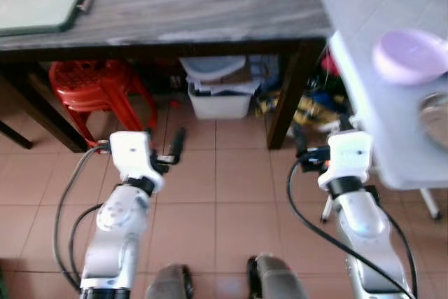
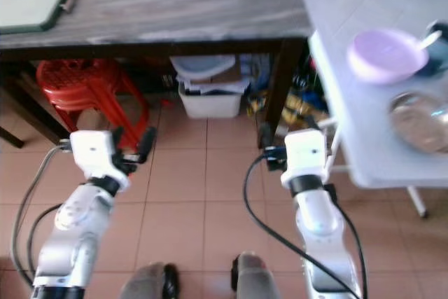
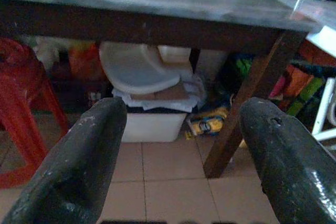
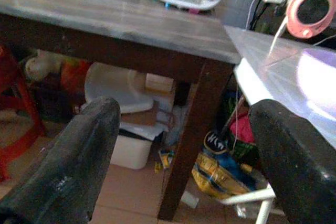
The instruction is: Setting the table
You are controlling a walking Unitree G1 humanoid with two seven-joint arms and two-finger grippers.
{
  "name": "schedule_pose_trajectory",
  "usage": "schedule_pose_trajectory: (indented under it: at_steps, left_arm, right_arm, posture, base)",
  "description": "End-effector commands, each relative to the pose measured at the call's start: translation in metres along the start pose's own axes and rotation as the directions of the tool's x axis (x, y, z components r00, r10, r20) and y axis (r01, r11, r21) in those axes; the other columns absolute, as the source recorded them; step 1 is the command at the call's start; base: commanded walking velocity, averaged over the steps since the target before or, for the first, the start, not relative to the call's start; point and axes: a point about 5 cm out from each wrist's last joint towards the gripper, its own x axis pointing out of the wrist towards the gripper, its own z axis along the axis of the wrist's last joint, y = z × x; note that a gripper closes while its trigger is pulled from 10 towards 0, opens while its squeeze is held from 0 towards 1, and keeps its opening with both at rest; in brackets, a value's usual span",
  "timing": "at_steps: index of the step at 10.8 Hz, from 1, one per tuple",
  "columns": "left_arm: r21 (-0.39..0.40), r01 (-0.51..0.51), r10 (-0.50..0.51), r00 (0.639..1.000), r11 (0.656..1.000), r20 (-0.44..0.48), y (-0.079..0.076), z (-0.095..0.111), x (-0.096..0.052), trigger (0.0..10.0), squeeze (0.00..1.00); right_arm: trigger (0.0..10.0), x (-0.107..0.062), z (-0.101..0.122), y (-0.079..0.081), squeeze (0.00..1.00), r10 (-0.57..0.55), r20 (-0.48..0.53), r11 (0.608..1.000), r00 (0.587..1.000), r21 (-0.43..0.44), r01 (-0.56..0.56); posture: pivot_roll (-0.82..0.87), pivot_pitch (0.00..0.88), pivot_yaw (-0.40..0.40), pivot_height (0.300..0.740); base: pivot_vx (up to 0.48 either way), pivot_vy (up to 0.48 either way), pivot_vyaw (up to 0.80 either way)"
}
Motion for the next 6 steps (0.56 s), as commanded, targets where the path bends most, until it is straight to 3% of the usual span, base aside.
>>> schedule_pose_trajectory:
  at_steps: [1,6]
  left_arm:
    - [-0.006,0.013,-0.013,1.000,1.000,-0.012,-0.0035,-0.0029,0.0001,10.0,0.00]
    - [-0.010,0.012,-0.012,1.000,1.000,-0.007,-0.0050,-0.0030,0.0012,10.0,0.00]
  right_arm:
    - [10.0,-0.0005,-0.0015,-0.0045,0.00,-0.010,-0.005,1.000,1.000,-0.007,0.010]
    - [10.0,0.0012,-0.0005,-0.0035,0.00,-0.010,0.001,1.000,1.000,0.003,0.010]
  posture:
    - [-0.07,0.158,0.062,0.740]
    - [-0.08,0.158,0.059,0.740]
  base:
    - [0.000,-0.439,0.00]
    - [0.000,-0.480,0.00]
